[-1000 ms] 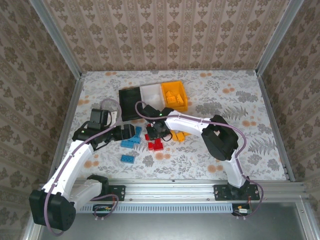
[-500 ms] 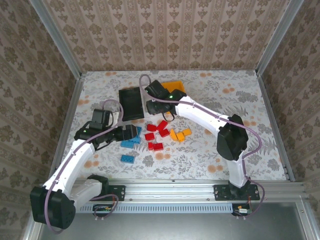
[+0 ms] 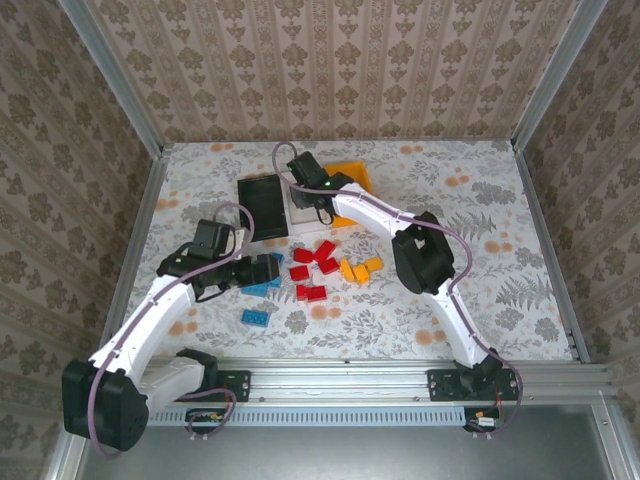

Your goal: Sort the legos into containers by color

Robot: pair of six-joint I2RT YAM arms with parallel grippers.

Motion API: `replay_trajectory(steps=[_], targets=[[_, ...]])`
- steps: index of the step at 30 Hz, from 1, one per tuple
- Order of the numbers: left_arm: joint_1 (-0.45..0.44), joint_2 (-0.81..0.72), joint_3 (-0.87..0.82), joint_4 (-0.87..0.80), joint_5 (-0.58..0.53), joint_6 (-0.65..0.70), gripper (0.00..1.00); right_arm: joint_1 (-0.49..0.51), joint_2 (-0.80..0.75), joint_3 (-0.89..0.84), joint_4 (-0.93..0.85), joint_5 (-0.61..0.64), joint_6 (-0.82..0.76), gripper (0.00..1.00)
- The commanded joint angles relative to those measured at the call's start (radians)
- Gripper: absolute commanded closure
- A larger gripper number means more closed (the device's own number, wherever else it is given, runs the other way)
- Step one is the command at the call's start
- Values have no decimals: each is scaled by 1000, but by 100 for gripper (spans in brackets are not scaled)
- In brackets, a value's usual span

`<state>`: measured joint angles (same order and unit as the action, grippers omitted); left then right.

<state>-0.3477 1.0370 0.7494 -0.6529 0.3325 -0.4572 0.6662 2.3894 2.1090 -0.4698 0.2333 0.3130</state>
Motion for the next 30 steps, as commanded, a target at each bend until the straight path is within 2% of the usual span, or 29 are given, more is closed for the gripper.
replay_trajectory(steps=[1, 3, 6, 8, 12, 16, 19, 25, 30], targets=[[-7, 3, 11, -32, -21, -17, 6, -1, 13, 43, 4, -8, 16, 65], [-8, 4, 20, -37, -23, -15, 5, 0, 12, 40, -5, -17, 23, 62], [-8, -2, 24, -40, -23, -16, 6, 2, 3, 40, -23, -20, 25, 44], [-11, -12, 21, -34, -18, -21, 5, 4, -16, 39, -45, -9, 27, 37], [-16, -42, 5, -20, -14, -26, 5, 11, -99, 13, -93, 12, 36, 35], [-25, -65, -10, 3, 7, -23, 5, 39, -262, -67, -152, 65, 48, 33], [-56, -73, -24, 13, 1, -11, 5, 64, -428, -210, -204, 63, 84, 28], [-183, -75, -62, 31, -84, -10, 5, 80, -708, -568, -344, -81, 242, 25], [-189, -196, -131, 77, -104, -97, 5, 133, -830, -845, -330, -150, 334, 24]])
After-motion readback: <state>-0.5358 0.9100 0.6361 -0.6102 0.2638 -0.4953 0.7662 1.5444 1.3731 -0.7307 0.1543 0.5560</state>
